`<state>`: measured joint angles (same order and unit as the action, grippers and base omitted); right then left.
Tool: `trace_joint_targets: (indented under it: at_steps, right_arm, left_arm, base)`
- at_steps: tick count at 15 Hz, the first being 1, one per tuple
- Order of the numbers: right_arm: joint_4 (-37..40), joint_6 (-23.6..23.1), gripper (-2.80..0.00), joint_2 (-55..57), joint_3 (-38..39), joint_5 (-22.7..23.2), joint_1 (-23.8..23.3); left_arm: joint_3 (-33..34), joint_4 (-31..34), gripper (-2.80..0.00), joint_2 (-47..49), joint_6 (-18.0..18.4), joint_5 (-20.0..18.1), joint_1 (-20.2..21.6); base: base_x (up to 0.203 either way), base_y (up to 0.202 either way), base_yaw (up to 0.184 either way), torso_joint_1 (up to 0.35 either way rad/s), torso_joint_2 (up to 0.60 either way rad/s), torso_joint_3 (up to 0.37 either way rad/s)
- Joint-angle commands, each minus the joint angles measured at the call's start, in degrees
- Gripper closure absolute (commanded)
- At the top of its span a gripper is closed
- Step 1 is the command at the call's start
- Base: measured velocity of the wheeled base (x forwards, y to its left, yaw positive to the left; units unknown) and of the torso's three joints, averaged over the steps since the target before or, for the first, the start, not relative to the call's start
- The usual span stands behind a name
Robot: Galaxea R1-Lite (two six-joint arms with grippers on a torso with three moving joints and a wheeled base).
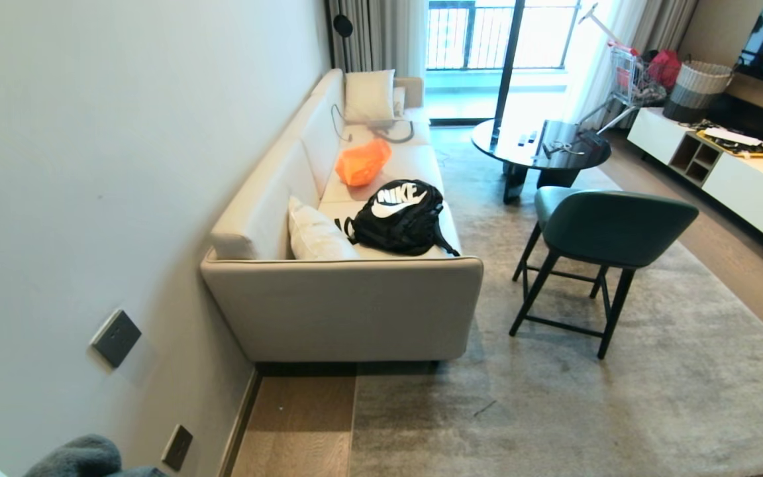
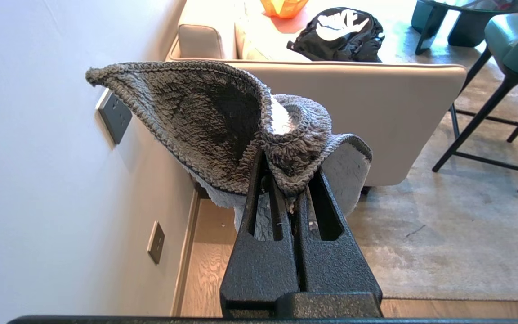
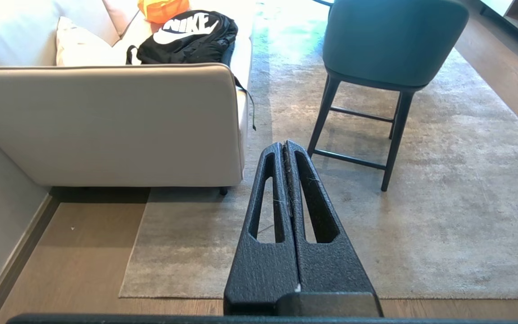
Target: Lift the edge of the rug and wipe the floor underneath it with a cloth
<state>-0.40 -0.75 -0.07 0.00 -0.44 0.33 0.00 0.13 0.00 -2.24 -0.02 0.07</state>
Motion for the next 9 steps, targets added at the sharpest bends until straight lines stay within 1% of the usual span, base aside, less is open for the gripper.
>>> trace_joint_targets:
  at_steps: [1,5,6,7,8,9]
  right_arm:
    - [0.0,-0.1,0.00,0.1,0.0,0.0,0.0]
    - [0.0,-0.1,0.00,0.1,0.0,0.0,0.0]
    - [0.0,-0.1,0.00,0.1,0.0,0.0,0.0]
    - [0.0,-0.1,0.00,0.1,0.0,0.0,0.0]
    - [0.0,-0.1,0.00,0.1,0.0,0.0,0.0]
    - [0.0,-0.1,0.00,0.1,0.0,0.0,0.0]
  left_arm:
    - [0.0,0.0,0.00,0.0,0.0,0.0,0.0]
    - [0.0,0.0,0.00,0.0,0.0,0.0,0.0]
    - [0.0,-2.4,0.00,0.0,0.0,0.0,0.0]
    - [0.0,-7.9,0.00,0.0,0.0,0.0,0.0]
    - [0.0,-9.8,0.00,0.0,0.0,0.0,0.0]
    - [0.0,-7.0,0.00,0.0,0.0,0.0,0.0]
  base:
    - [0.000,0.000,0.000,0.144,-0.33,-0.201]
    - [0.000,0.000,0.000,0.148,-0.33,-0.190]
    - [0.000,0.000,0.000,0.148,-0.32,-0.188]
    - [0.000,0.000,0.000,0.149,-0.33,-0.188]
    - [0.000,0.000,0.000,0.156,-0.34,-0.195]
    - [0.000,0.000,0.000,0.146,-0.30,-0.173]
